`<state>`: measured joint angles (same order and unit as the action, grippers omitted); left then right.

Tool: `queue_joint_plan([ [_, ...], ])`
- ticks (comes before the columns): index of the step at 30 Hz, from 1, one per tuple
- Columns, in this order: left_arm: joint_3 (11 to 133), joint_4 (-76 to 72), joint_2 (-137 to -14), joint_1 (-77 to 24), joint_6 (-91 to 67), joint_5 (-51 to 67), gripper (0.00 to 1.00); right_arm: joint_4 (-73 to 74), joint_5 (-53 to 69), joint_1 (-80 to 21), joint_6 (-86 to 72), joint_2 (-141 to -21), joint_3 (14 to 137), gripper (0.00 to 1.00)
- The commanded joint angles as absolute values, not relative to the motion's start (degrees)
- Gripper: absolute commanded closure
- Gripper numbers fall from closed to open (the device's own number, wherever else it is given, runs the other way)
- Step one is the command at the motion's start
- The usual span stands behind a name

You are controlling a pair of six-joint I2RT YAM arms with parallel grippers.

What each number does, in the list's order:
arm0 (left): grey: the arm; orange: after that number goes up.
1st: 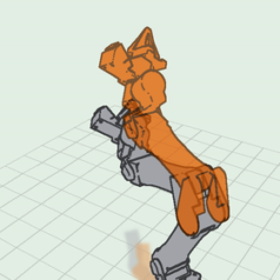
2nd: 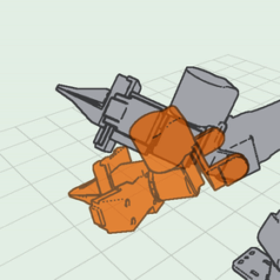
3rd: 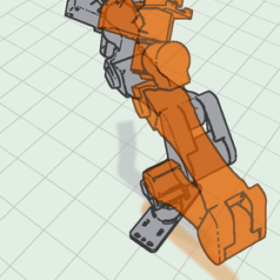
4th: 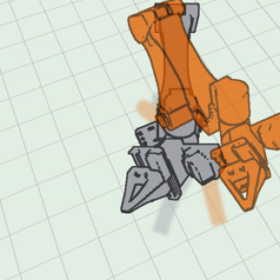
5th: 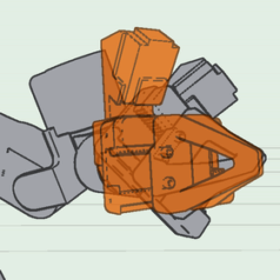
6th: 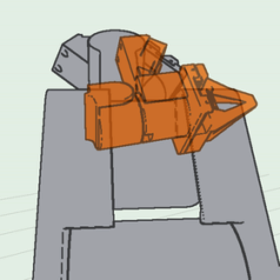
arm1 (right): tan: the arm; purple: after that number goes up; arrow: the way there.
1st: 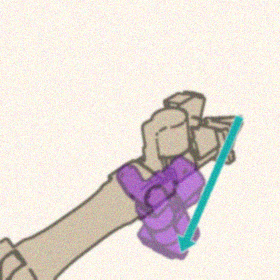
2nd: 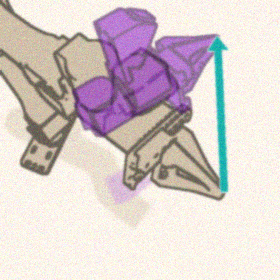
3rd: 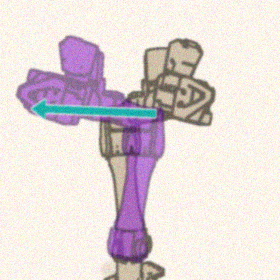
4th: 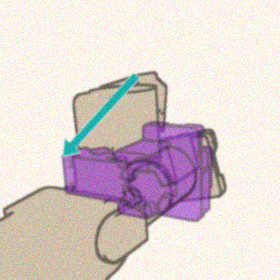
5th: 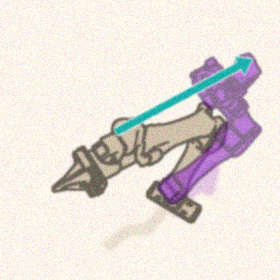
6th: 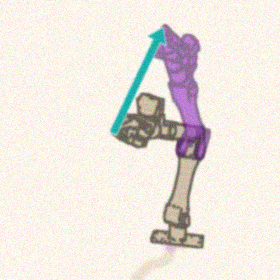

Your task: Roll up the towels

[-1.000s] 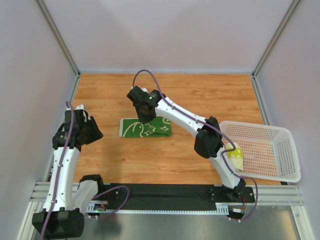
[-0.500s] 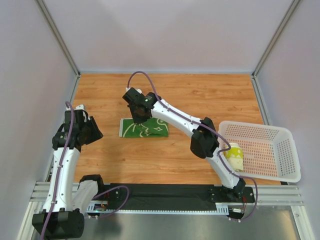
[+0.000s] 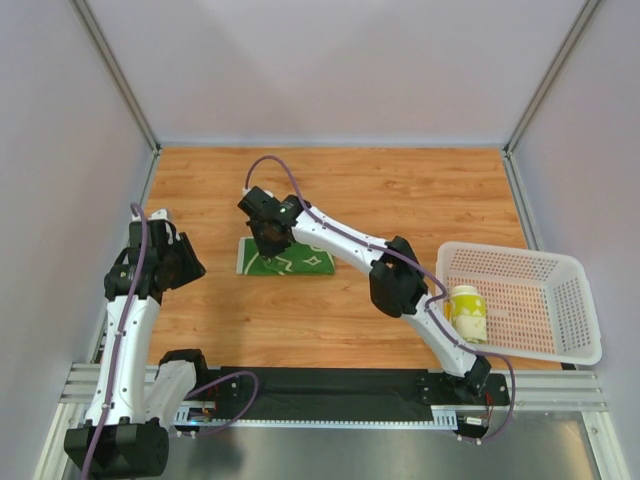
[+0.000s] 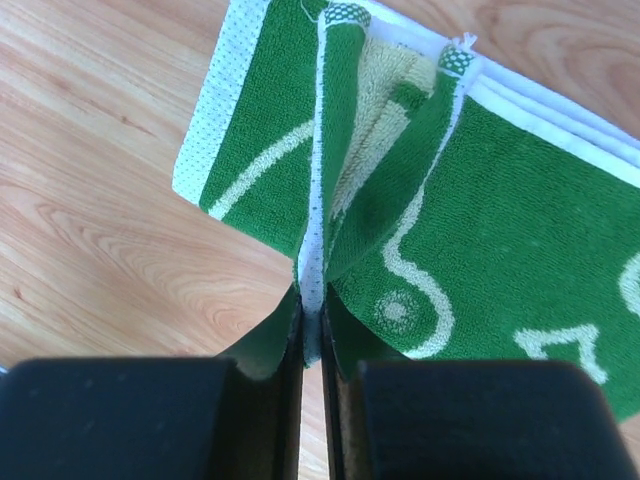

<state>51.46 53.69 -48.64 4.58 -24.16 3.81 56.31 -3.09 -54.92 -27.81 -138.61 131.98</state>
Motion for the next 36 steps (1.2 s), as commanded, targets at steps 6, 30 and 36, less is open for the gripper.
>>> queue_joint_plan([
  [6,51.5,52.6,-47.6,4.3,-24.8,2.9,0.58,51.0,1.1,-55.4,-29.1,-142.6,134.1,0.76],
  [30,51.7,49.9,-52.2,-4.6,-25.5,3.3,0.57,36.9,7.1,-45.6,-33.3,-113.7,104.7,0.42],
  [36,52.2,43.0,-63.4,-11.4,-29.1,2.6,0.57,32.8,11.5,-40.9,-32.9,-107.4,87.4,0.81],
])
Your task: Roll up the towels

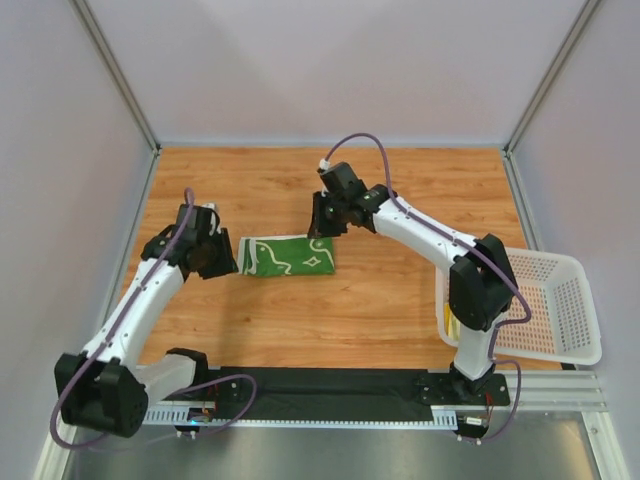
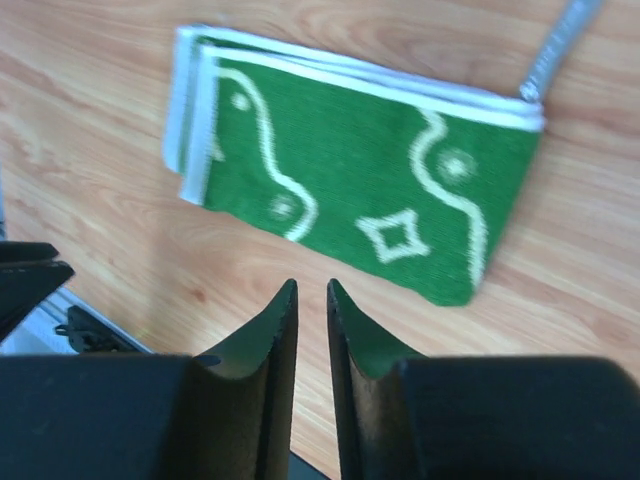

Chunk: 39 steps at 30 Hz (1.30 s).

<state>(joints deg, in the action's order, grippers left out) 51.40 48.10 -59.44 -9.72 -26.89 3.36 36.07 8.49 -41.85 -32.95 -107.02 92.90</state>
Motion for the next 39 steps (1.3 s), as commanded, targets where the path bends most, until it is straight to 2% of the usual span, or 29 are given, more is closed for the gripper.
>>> queue_joint_plan([
  [1,53.3,42.3,-66.9,-12.1,-29.1,1.9,0.57,32.3,11.8,-40.5,-32.3,-107.2,86.3,0.82],
  [7,57.1,38.7,-78.2,-13.0,-28.7,1.8,0.55,30.6,16.3,-39.1,-30.9,-109.3,83.1,0.88],
  [17,60.6,36.6,-88.4,-14.8,-28.7,2.2,0.55,27.7,20.0,-37.9,-31.8,-113.1,81.6,0.94],
  [25,59.2,35.7,-93.2,-16.0,-30.8,0.1,0.69,26.2,20.0,-36.9,-30.8,-116.0,78.7,0.95],
  [26,59.1,35.8,-93.9,-16.0,-30.8,-1.5,0.82,25.5,20.1,-36.5,-30.6,-116.1,78.1,0.95],
  [28,59.5,36.5,-94.3,-16.0,-30.7,-1.9,0.97,25.1,20.3,-36.1,-30.5,-116.0,76.8,0.94],
  [29,60.5,37.0,-94.6,-16.0,-30.5,-2.4,1.0,25.0,20.3,-35.9,-30.4,-116.0,76.5,0.94],
  [39,69.3,43.3,-92.0,-16.0,-26.5,-6.8,1.0,25.2,20.4,-35.7,-29.7,-114.3,74.7,0.89],
])
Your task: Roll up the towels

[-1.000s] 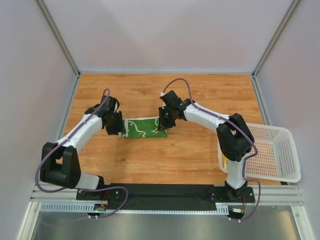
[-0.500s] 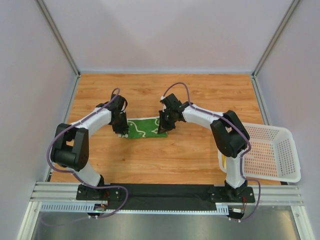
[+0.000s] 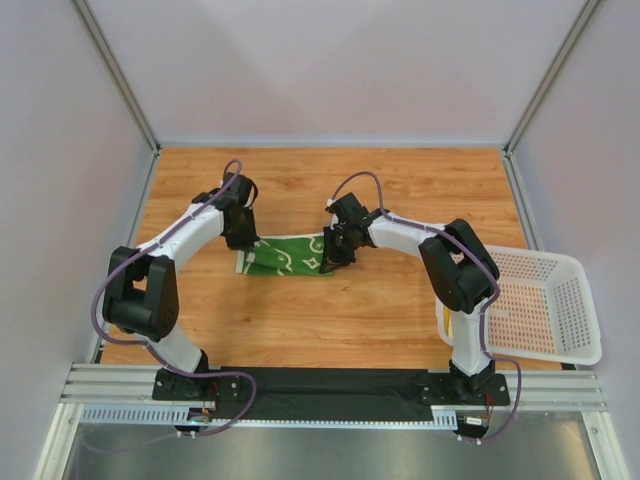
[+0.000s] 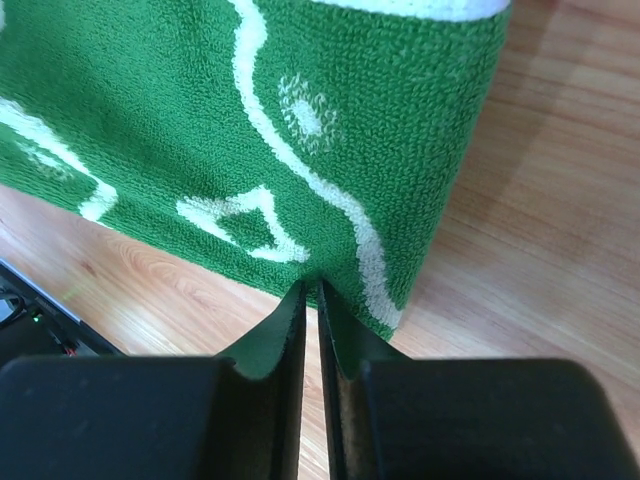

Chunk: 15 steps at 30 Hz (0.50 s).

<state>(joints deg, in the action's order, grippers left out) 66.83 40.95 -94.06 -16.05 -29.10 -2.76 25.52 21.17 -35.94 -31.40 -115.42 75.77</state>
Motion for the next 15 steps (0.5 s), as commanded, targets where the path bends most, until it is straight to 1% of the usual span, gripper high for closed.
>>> queue_joint_plan([
  [1,69.3,43.3,-92.2,-16.0,-26.4,-6.9,1.0,25.2,20.5,-35.7,-29.7,-114.3,74.7,0.89],
  [7,67.0,42.5,-95.4,-16.0,-27.8,-7.9,1.0,24.7,20.8,-35.7,-29.9,-115.2,74.7,0.89],
  [11,64.5,42.2,-97.7,-16.0,-29.3,-10.8,1.0,24.4,21.4,-35.7,-30.0,-115.1,73.7,0.89],
  [15,64.3,43.6,-99.7,-16.0,-30.2,-13.2,1.0,25.0,22.8,-35.7,-28.9,-113.6,73.0,0.86],
])
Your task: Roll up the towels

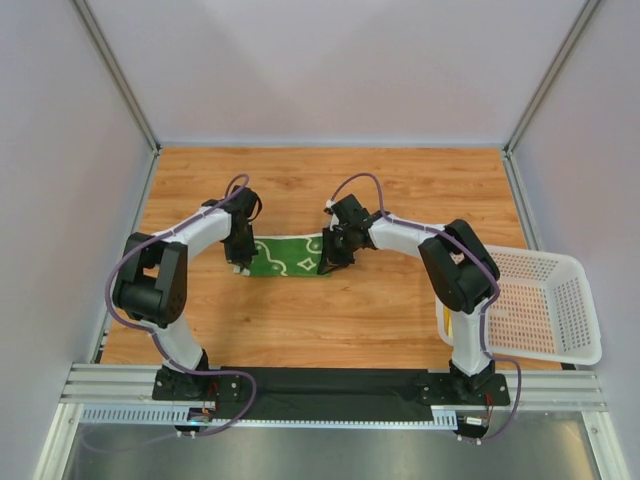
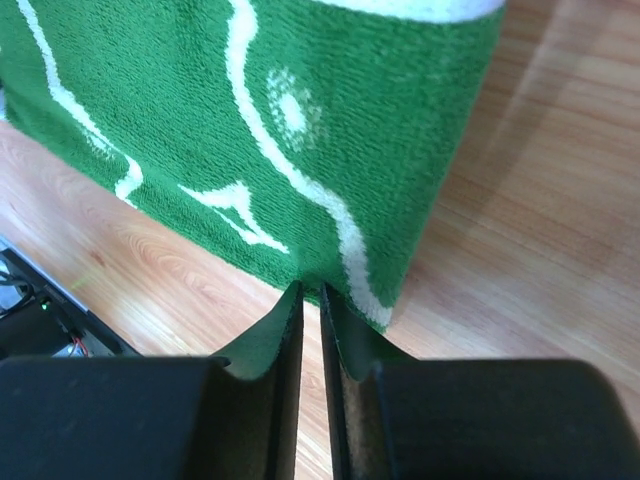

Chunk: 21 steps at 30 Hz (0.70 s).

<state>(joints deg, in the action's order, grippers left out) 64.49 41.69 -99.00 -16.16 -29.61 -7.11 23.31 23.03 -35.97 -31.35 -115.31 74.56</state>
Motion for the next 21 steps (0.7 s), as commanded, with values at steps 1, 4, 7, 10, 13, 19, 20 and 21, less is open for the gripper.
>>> queue_joint_plan([
  [1,64.3,43.6,-100.0,-16.0,-30.1,-13.4,1.0,25.2,24.1,-35.7,-28.9,-112.9,73.1,0.85],
  [4,65.0,44.0,-101.7,-16.0,-30.1,-14.1,1.0,25.5,28.2,-35.7,-29.1,-108.8,74.6,0.8],
  [7,65.2,43.6,-102.4,-16.0,-29.5,-13.6,1.0,25.1,32.4,-35.4,-29.8,-107.5,76.8,0.71],
  [10,65.7,43.9,-103.0,-16.0,-29.1,-13.6,1.0,21.4,37.5,-33.8,-33.0,-109.4,79.6,0.68],
  [13,66.2,44.1,-103.4,-16.0,-28.9,-13.3,1.0,16.9,40.3,-31.1,-36.6,-114.7,81.4,0.69],
  [19,66.4,44.2,-103.5,-16.0,-28.2,-13.0,1.0,14.6,41.5,-28.6,-37.7,-126.7,88.0,0.76],
  [20,66.5,44.4,-103.5,-16.0,-28.0,-13.0,1.0,14.6,41.2,-28.4,-37.7,-127.7,88.3,0.78],
  [21,66.6,44.6,-103.4,-16.0,-27.9,-12.9,1.0,14.7,40.6,-28.0,-37.6,-128.7,87.9,0.78],
])
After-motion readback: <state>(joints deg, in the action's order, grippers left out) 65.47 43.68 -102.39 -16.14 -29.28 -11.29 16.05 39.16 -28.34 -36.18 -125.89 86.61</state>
